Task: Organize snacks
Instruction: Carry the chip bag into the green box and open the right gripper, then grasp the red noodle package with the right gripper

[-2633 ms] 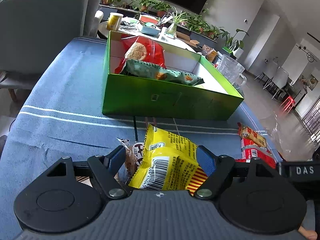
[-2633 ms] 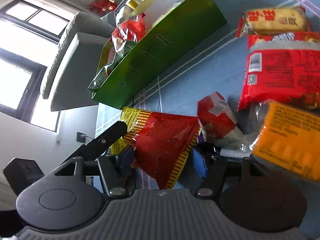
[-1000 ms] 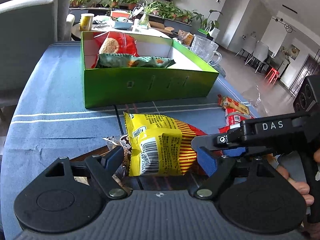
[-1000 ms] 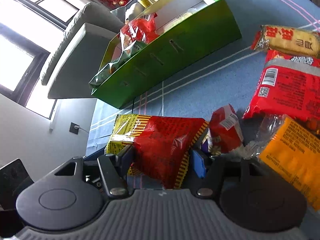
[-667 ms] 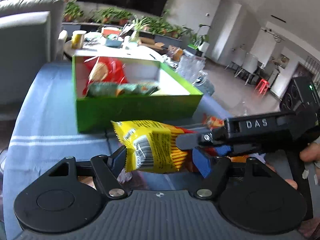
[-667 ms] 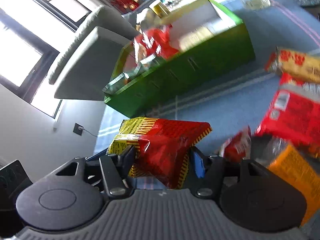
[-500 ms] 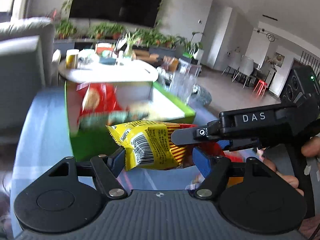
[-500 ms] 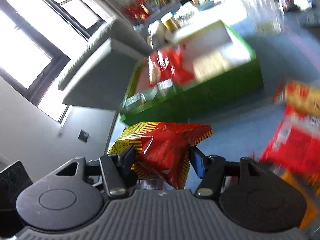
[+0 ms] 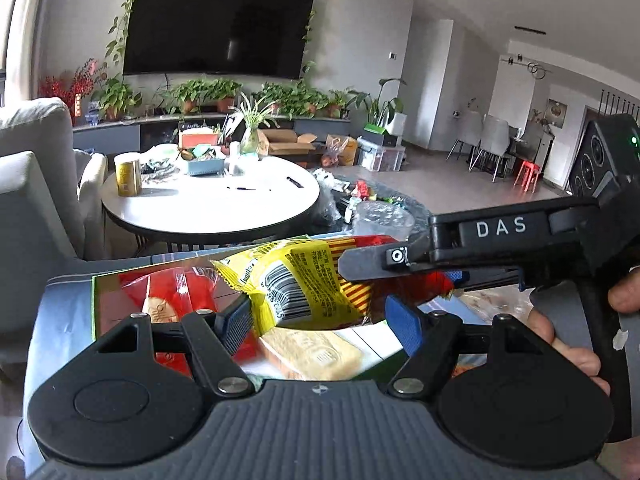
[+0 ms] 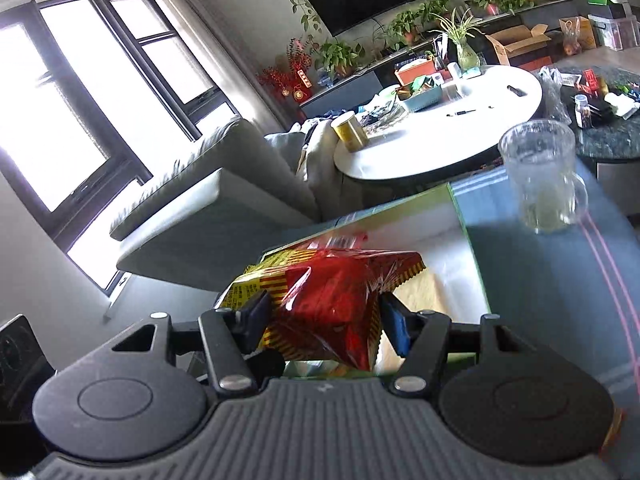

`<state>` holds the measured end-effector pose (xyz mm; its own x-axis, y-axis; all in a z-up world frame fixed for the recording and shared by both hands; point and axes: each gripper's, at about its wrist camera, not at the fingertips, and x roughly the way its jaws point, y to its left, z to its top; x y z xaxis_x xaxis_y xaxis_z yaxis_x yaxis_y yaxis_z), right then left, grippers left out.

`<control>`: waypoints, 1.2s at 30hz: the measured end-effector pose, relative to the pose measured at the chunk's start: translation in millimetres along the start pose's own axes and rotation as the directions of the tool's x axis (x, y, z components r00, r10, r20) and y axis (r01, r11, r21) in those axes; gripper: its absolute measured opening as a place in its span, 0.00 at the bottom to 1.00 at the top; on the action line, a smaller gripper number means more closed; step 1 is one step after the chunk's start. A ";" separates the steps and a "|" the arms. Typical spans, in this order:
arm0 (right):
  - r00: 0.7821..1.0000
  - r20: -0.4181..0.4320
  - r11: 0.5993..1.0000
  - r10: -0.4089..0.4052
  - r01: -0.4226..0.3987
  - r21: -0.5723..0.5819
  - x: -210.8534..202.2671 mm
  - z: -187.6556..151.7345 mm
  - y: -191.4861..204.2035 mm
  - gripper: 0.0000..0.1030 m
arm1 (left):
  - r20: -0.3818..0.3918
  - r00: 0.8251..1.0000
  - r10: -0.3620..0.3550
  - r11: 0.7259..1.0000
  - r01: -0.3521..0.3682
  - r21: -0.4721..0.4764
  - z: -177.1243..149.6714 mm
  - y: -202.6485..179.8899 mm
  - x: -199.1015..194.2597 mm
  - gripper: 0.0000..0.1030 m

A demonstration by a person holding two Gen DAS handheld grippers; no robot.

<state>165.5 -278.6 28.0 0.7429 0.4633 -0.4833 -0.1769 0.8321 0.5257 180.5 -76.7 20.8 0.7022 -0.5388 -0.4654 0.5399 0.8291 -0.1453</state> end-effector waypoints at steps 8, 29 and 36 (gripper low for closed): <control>1.000 -0.028 1.000 -0.003 0.003 0.014 40.9 17.1 -27.4 0.74 | -0.058 0.998 0.031 1.000 -0.031 0.001 4.1 22.0 54.2 0.66; 0.996 0.014 0.996 -0.087 0.087 0.022 9.7 12.8 -50.4 0.76 | -0.049 0.993 0.105 0.991 -0.108 -0.080 -7.1 40.1 32.8 0.67; 0.992 -0.001 0.992 -0.123 0.123 -0.012 -33.1 -12.5 -47.6 0.76 | -0.044 0.997 0.061 0.995 -0.064 -0.071 -19.6 10.1 6.5 0.69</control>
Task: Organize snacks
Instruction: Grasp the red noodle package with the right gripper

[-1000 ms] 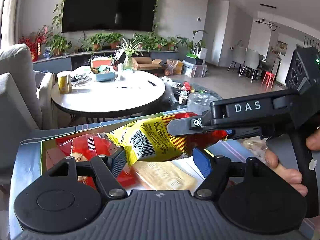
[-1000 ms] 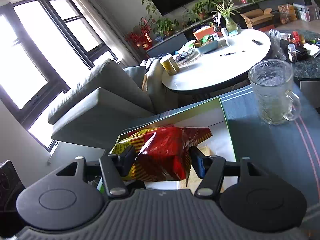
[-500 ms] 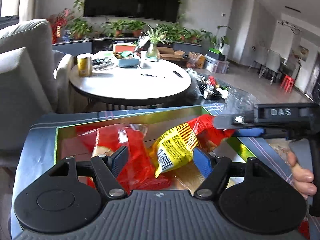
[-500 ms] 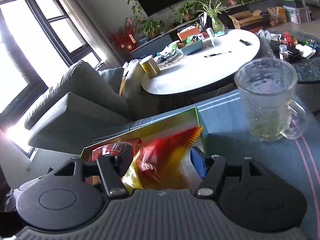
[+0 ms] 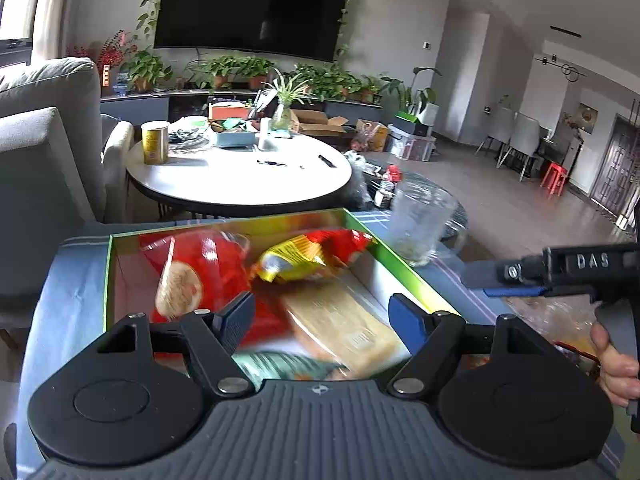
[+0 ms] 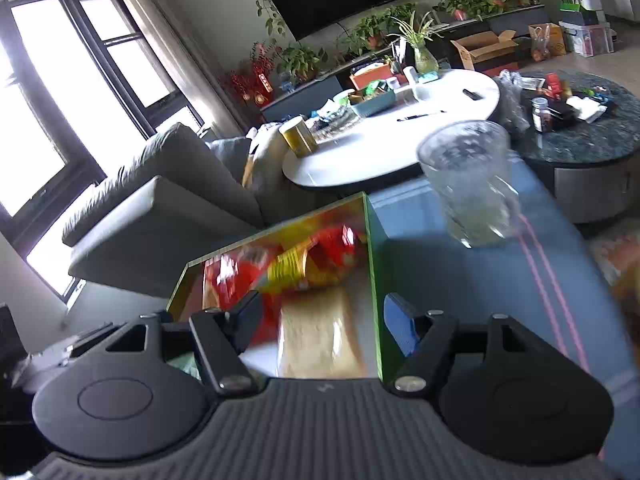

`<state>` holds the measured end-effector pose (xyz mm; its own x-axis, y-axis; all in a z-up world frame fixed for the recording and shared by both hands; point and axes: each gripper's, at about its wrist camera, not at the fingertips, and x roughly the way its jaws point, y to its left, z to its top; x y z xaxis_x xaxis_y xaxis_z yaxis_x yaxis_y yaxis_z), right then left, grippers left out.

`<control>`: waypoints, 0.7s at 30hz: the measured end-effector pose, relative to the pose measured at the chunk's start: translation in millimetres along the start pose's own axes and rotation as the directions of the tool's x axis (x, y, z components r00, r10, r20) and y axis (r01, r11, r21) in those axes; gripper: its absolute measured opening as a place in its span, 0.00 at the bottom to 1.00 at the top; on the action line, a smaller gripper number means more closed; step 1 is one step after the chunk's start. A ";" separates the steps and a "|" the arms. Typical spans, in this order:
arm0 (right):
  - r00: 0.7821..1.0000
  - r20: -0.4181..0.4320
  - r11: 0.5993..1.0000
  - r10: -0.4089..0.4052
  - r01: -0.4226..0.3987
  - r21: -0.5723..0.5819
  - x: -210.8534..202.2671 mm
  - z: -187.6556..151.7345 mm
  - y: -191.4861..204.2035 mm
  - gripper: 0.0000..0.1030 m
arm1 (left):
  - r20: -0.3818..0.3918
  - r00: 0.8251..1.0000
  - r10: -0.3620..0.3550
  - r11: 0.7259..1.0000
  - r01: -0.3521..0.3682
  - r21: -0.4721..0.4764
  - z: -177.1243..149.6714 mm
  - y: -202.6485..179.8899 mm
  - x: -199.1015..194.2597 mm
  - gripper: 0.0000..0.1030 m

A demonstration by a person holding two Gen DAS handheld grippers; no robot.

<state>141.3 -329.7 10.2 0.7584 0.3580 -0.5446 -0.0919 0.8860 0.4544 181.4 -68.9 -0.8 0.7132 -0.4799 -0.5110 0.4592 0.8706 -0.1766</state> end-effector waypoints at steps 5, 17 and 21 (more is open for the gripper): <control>0.996 -0.059 0.997 -0.067 0.069 0.028 -29.0 -36.3 -12.4 0.76 | -0.012 0.999 -0.033 0.999 0.033 0.036 -18.4 -21.6 -15.9 0.69; 0.972 -0.107 0.954 -0.210 0.228 0.192 -53.2 -93.1 -67.5 0.76 | -0.033 0.998 -0.044 0.998 0.043 -0.035 -58.8 -31.9 -56.0 0.70; 0.976 -0.112 0.957 -0.185 0.205 0.205 -47.3 -103.1 -61.9 0.79 | -0.030 0.999 -0.033 0.997 0.030 -0.073 -70.5 -25.6 -70.5 0.70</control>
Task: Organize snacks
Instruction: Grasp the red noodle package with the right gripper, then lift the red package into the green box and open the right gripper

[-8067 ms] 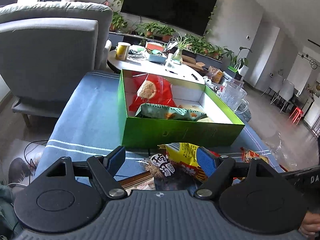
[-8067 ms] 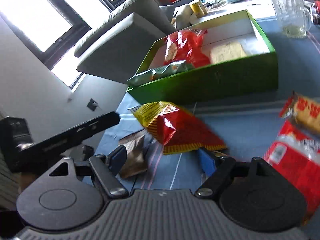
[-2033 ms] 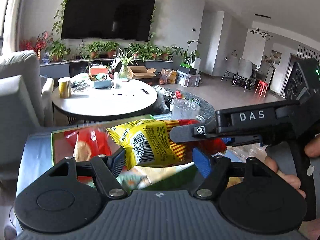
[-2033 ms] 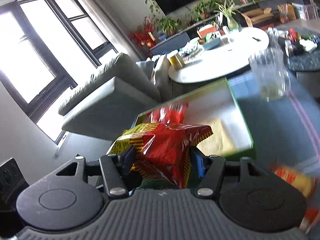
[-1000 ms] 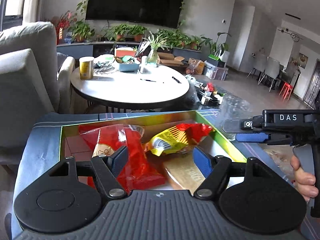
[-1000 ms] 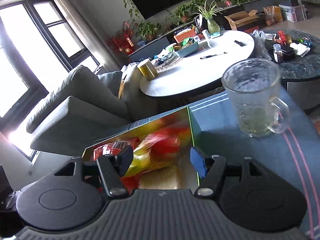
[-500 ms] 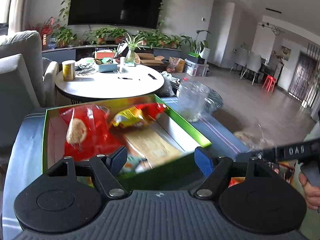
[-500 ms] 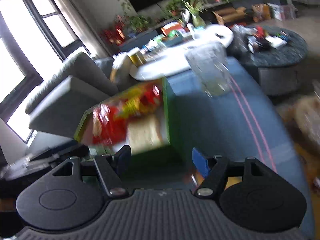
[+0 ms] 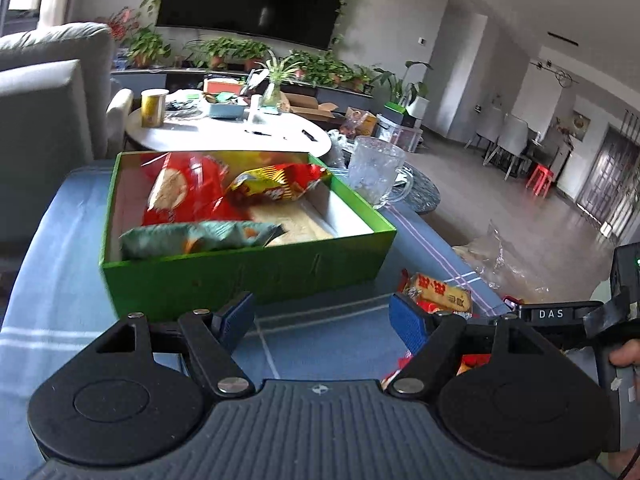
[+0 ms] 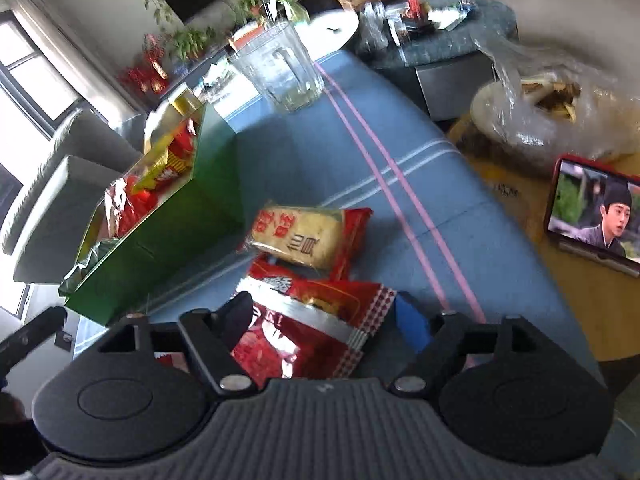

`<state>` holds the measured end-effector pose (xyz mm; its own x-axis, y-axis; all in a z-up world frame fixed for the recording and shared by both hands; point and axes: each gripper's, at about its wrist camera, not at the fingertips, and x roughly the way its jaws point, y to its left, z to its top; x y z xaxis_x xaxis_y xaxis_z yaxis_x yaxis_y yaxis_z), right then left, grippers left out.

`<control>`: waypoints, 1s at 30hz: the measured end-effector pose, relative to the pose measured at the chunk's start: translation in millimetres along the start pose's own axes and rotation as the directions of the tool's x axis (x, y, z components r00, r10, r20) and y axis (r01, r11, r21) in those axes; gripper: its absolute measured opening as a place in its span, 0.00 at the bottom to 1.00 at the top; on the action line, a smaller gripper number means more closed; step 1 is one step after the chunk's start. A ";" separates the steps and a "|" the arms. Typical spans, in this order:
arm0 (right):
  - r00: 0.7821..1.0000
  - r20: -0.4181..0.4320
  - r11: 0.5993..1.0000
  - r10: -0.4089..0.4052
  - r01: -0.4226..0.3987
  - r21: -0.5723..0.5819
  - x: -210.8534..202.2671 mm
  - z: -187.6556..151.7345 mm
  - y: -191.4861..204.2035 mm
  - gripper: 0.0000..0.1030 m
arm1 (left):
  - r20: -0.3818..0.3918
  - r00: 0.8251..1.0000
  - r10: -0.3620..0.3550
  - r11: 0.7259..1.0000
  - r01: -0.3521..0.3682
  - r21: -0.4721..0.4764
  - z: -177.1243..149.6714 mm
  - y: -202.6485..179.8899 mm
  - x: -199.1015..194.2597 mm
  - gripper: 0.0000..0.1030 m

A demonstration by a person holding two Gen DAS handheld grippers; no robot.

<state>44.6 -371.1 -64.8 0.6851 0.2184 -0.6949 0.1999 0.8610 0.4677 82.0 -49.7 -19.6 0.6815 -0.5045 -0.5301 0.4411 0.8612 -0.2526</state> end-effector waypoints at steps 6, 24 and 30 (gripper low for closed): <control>0.991 -0.067 0.992 0.119 -0.122 -0.039 21.8 -15.4 44.9 0.79 | -0.001 0.999 0.032 0.998 -0.032 -0.052 -9.6 11.9 -8.3 0.71; 0.978 -0.124 0.980 0.167 -0.179 -0.088 53.4 -13.6 85.6 0.61 | -0.114 0.993 0.007 0.999 -0.011 -0.030 -20.1 30.0 28.8 0.71; 0.974 -0.144 0.980 0.176 -0.187 -0.073 59.1 -15.3 92.7 0.61 | -0.151 0.988 -0.014 0.998 0.005 -0.061 -27.6 32.0 40.6 0.64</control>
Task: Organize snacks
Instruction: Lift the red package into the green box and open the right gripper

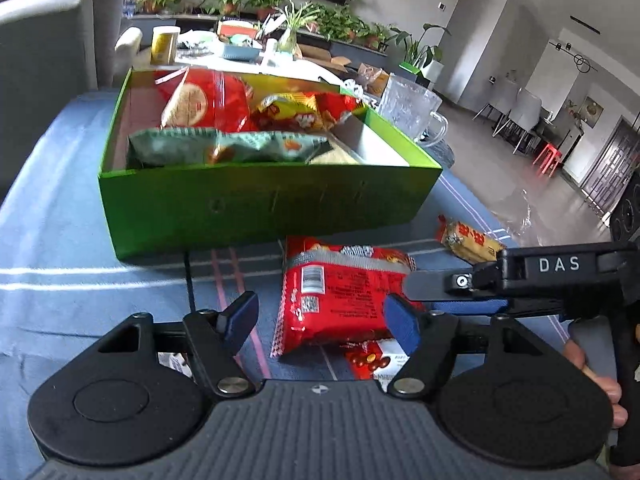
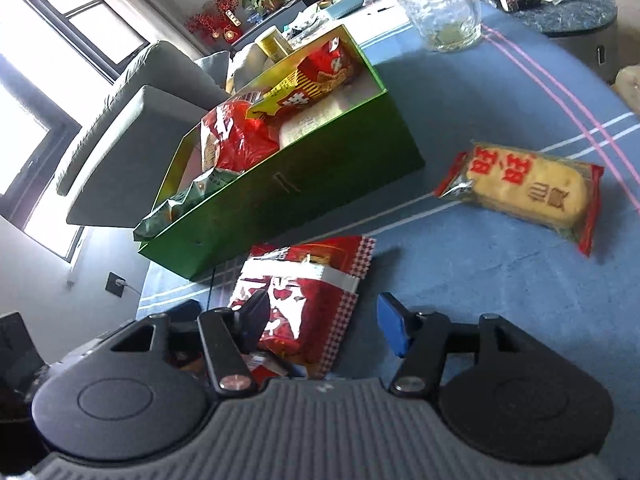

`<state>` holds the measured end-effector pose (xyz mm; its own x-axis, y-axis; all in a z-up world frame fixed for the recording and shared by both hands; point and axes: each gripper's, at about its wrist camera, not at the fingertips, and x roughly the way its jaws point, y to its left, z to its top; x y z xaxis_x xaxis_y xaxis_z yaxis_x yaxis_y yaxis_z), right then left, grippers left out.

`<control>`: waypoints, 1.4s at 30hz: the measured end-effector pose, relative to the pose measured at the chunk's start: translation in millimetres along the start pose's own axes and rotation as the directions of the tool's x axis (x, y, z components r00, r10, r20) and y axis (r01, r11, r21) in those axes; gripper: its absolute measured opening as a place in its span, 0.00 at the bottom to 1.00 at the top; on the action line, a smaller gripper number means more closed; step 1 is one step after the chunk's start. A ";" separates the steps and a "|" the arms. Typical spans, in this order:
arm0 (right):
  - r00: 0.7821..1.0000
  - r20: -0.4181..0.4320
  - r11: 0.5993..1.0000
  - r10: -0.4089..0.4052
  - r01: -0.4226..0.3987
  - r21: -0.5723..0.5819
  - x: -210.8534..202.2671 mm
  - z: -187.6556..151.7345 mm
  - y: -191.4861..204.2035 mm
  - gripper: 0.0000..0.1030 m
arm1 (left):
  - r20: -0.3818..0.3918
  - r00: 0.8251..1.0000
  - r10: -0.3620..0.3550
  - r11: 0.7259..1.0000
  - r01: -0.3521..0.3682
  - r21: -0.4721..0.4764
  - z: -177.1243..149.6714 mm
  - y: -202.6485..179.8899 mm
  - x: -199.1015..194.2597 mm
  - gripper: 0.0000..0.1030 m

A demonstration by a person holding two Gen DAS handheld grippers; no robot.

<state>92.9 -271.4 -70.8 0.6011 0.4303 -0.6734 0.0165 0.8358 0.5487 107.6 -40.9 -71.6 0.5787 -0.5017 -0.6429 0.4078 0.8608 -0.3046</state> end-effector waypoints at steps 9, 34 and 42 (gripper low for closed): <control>1.000 -0.008 1.000 -0.003 0.003 -0.003 10.2 -0.6 7.2 0.61 | -0.022 1.000 -0.021 0.998 0.020 -0.052 -4.4 6.1 10.1 0.63; 0.992 0.118 0.990 0.043 -0.026 -0.141 -22.8 4.0 42.9 0.60 | 0.128 0.990 -0.055 0.995 0.044 0.084 14.2 -39.6 -32.7 0.54; 0.987 0.150 0.987 0.061 -0.038 -0.154 -28.6 23.2 44.5 0.60 | 0.163 0.985 -0.059 0.993 0.041 0.110 32.0 -48.7 -32.5 0.54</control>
<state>94.9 -254.4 -15.7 0.7139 0.4248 -0.5568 -0.1299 0.8615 0.4908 91.6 -69.3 -13.3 0.6611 -0.5590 -0.5005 0.5066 0.8246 -0.2519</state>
